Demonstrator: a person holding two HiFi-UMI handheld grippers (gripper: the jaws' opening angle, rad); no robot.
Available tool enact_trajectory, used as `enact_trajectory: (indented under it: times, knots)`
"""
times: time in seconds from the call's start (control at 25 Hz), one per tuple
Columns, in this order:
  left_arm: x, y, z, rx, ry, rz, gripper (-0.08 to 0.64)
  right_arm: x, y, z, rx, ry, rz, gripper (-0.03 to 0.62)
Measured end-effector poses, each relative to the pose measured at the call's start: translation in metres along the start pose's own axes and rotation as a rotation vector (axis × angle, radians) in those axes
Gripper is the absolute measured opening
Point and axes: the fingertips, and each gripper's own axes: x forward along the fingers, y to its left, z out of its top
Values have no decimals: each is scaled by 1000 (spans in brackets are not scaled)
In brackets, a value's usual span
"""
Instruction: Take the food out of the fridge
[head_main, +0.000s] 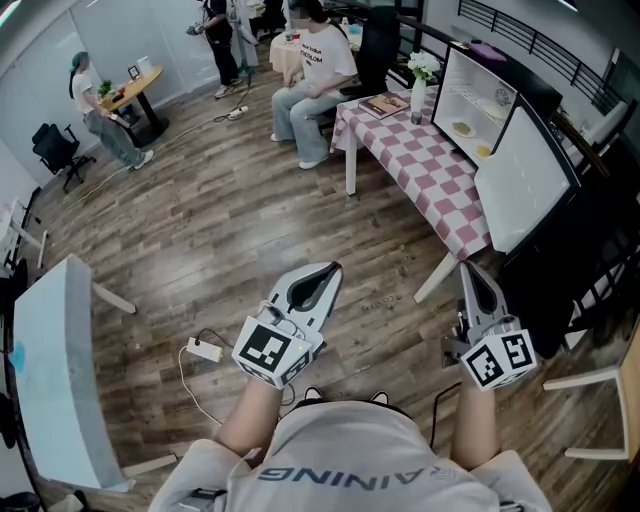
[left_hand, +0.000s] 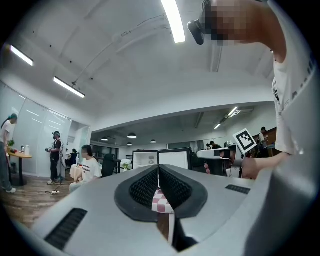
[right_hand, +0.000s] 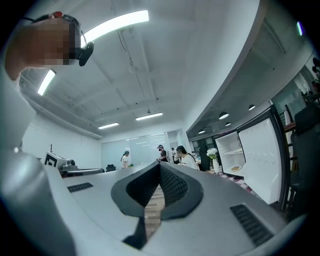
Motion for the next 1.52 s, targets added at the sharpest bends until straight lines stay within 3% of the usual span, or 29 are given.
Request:
enact_trajectory:
  times: [0.56,0.96,1.24,1.52]
  knots:
    - [-26,27,-3,2,-3,1,14,24,31,-14,4,24,16,18]
    - [-60,55,-18,6,23,-70,14,39,82,-49,-32,70,1,18]
    - [-59,74,-25,-15,23,-93,14,52,80,-50,-23,79,-48,18]
    - [-41,113,-35,-24,20,-60,14,100,69,-66,-4,92,-24,18]
